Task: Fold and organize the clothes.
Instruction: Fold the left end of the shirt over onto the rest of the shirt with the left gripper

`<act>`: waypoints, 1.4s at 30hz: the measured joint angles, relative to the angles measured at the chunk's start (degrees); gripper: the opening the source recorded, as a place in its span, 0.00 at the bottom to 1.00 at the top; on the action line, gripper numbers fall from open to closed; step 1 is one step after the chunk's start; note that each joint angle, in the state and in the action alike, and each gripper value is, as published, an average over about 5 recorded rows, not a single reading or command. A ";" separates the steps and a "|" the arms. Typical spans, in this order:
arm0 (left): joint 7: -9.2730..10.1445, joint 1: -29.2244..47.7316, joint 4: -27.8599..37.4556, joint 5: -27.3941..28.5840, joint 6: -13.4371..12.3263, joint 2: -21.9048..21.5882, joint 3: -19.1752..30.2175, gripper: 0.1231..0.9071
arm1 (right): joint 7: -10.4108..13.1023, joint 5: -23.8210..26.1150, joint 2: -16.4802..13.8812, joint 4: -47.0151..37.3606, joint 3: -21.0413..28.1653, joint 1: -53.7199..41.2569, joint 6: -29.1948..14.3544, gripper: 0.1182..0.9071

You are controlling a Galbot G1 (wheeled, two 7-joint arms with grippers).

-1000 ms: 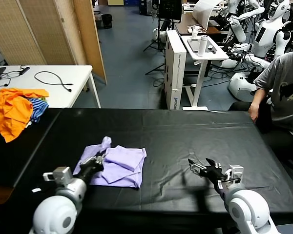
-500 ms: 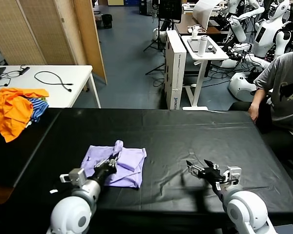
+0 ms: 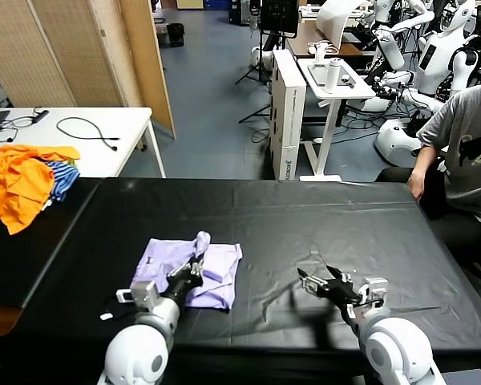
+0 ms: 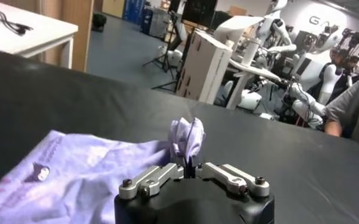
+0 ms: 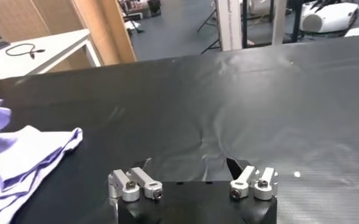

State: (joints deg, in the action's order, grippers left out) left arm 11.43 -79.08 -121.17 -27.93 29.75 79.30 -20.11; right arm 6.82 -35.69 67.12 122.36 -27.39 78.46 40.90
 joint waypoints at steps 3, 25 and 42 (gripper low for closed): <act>-0.03 -0.63 -0.55 1.61 -0.74 0.98 0.73 0.53 | -0.44 0.23 -0.27 0.30 0.63 -0.16 -0.20 1.00; -0.95 -2.60 -4.56 8.24 -7.56 -2.24 -4.43 1.00 | -4.14 3.46 -3.74 0.53 18.10 -9.80 -3.79 1.00; -1.13 -5.98 -2.59 14.00 -9.60 -0.52 -5.04 1.00 | 0.88 1.54 5.73 -11.94 29.04 -24.68 -2.95 1.00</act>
State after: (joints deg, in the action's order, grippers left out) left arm 10.30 -85.06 -123.76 -13.94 20.14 78.78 -25.16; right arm 7.70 -34.15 72.85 110.43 1.65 53.78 37.95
